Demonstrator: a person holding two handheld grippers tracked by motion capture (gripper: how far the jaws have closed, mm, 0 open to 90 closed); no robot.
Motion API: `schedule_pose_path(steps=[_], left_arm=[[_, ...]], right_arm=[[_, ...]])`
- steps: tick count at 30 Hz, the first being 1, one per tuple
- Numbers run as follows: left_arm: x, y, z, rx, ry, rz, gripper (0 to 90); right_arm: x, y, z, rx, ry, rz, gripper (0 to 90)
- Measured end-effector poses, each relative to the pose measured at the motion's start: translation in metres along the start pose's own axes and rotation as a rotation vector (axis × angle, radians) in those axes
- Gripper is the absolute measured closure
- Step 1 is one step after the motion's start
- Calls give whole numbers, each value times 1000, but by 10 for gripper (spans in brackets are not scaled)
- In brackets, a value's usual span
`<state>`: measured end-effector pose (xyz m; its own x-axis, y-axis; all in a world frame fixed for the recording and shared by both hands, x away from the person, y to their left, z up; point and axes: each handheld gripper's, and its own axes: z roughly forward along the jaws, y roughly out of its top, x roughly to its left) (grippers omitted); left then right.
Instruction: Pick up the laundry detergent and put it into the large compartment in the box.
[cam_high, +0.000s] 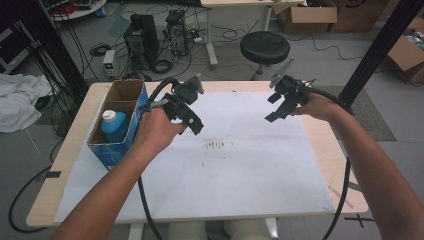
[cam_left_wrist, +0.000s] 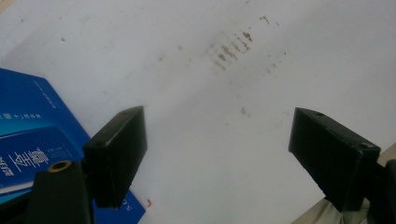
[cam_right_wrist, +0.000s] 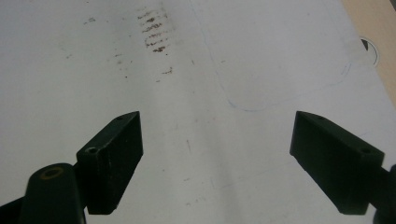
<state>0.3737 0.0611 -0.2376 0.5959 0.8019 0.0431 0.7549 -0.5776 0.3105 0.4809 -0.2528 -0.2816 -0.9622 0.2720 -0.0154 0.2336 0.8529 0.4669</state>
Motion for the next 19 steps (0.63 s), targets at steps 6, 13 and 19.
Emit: schedule_pose_path(steps=[6,13,19], left_arm=[[2,-1,0,1,-2,-4,204],[2,0,1,3,-3,-6,205],[3,0,1,1,-4,-8,205]], right_arm=[[0,1,1,0,2,0,169],[1,1,1,-1,4,-4,169],[1,1,0,-1,3,-3,168]])
